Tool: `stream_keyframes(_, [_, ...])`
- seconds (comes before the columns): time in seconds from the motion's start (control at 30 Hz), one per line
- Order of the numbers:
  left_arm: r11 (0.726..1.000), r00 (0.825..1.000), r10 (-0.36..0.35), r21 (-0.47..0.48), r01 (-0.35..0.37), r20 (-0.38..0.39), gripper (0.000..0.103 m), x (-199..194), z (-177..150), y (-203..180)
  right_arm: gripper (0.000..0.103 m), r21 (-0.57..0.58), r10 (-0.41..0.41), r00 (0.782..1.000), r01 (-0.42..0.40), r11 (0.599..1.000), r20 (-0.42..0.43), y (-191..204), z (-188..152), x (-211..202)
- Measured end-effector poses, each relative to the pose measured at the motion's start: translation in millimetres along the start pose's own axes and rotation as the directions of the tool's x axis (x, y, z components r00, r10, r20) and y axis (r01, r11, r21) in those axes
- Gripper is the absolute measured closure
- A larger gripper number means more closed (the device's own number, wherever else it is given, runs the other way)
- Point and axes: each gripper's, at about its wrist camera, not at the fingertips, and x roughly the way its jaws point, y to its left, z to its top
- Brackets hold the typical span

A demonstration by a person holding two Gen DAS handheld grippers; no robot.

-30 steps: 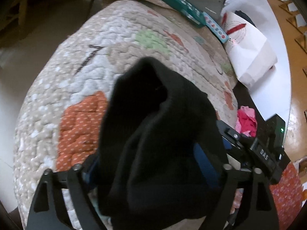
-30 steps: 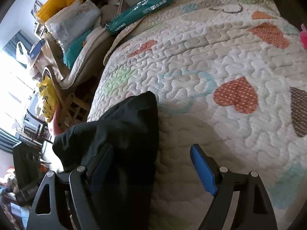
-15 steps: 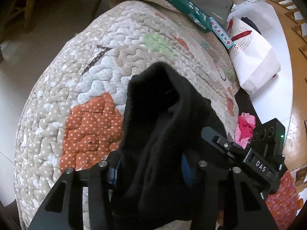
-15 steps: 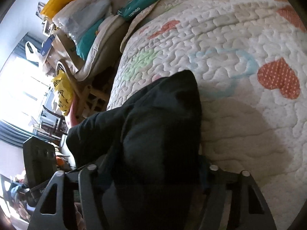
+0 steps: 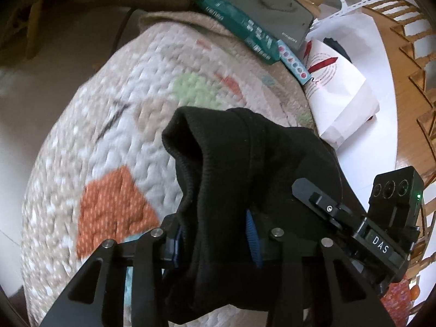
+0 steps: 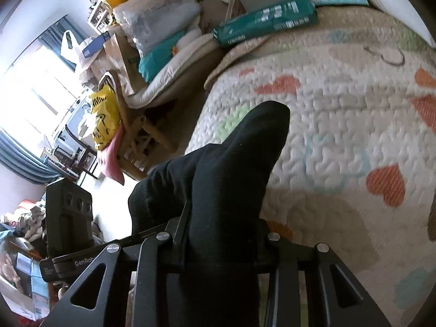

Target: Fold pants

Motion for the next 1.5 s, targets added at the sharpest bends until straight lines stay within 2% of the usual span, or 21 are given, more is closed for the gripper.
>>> stream_keyframes(0.27, [1.0,1.0,-0.002,0.006,0.002,0.008,0.067,15,46,-11,0.068,-0.026,-0.044,0.997,0.045,0.999,0.062,8,36,-4])
stream_keyframes(0.57, [0.997,0.999,0.038,0.064,-0.037,-0.01,0.067,51,78,-19,0.068,-0.01,-0.092,0.992,0.093,0.996,0.081,-12,68,10])
stream_keyframes(0.93, [0.993,0.995,0.094,0.068,-0.093,-0.021,0.067,79,88,-16,0.068,0.005,-0.111,0.992,0.111,0.994,0.052,-37,84,37])
stream_keyframes(1.33, [0.969,0.978,0.207,0.137,-0.203,-0.015,0.067,100,88,-26,0.068,0.008,-0.122,0.992,0.121,0.993,0.025,-52,93,53])
stream_keyframes(1.5, [0.964,0.973,0.228,0.147,-0.222,-0.022,0.066,105,89,-24,0.068,0.02,-0.128,0.992,0.127,0.992,0.015,-59,90,60])
